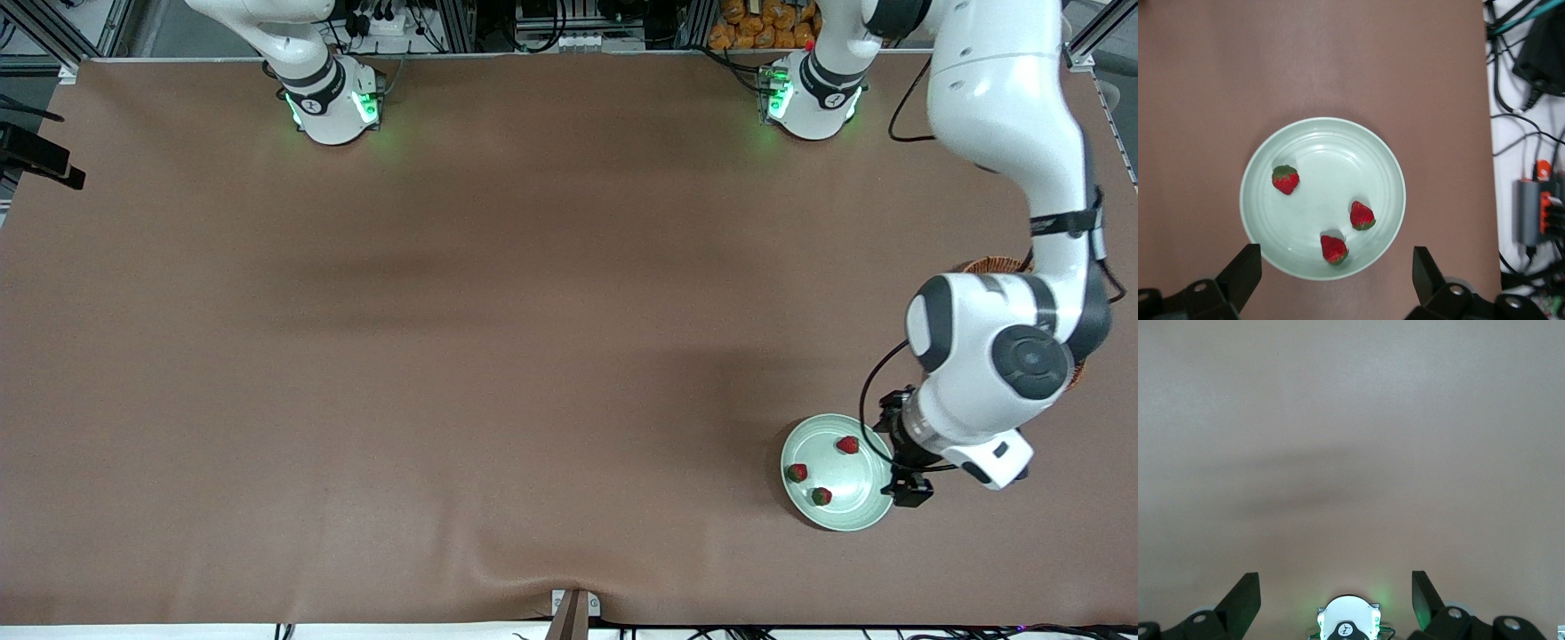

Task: Collect all strawberries into plate

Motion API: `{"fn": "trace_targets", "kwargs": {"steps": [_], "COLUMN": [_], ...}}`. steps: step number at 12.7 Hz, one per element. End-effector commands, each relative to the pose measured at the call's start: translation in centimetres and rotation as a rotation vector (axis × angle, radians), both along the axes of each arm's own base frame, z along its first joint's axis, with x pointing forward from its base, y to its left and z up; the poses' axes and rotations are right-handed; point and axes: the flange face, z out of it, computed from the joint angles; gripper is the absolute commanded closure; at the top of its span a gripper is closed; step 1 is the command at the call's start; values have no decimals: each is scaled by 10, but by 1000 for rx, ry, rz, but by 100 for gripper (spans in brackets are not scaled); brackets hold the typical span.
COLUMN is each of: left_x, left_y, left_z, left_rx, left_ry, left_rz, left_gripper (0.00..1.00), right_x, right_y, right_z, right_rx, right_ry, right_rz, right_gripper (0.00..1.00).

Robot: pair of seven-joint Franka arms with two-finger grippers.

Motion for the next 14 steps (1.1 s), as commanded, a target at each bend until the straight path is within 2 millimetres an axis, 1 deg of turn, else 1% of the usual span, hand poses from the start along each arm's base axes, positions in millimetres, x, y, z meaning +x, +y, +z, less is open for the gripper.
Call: {"fn": "trace_targets", "kwargs": {"steps": [1, 2, 3, 4, 6, 8, 9, 10, 11, 13, 14], "left_x": [-40, -53, -64, -76, -102, -130, -141, -151, -163, -177, -182], "left_y": [21, 26, 35, 39, 42, 42, 42, 35, 25, 20, 23], "left_z": [48, 69, 92, 117, 163, 199, 208, 215, 230, 243, 249], "left_rx": [-34, -33, -33, -32, -27, -12, -6, 3, 41, 73, 85], "left_ry": [25, 27, 29, 38, 62, 66, 80, 105, 112, 140, 143], "left_rz": [-128, -179, -218, -279, -420, -567, -668, -770, -868, -1056, -1161], "left_gripper": [0, 0, 0, 0, 0, 0, 0, 0, 0, 0, 0], "right_x": [-4, -4, -4, -4, -5, -4, -4, -5, -5, -6, -6], "right_y": [-3, -3, -2, -2, -4, -3, -3, -3, -6, -11, -11], "right_z": [5, 6, 5, 6, 6, 6, 6, 7, 7, 7, 7], "right_rx": [17, 16, 15, 11, 2, 2, 2, 1, 0, 2, 1], "right_ry": [1, -1, 1, 0, -1, -1, 0, -2, -2, -4, -2], "right_rz": [-14, -13, -13, -12, -12, -12, -14, -14, -19, -26, -25], "right_gripper": [0, 0, 0, 0, 0, 0, 0, 0, 0, 0, 0]}}
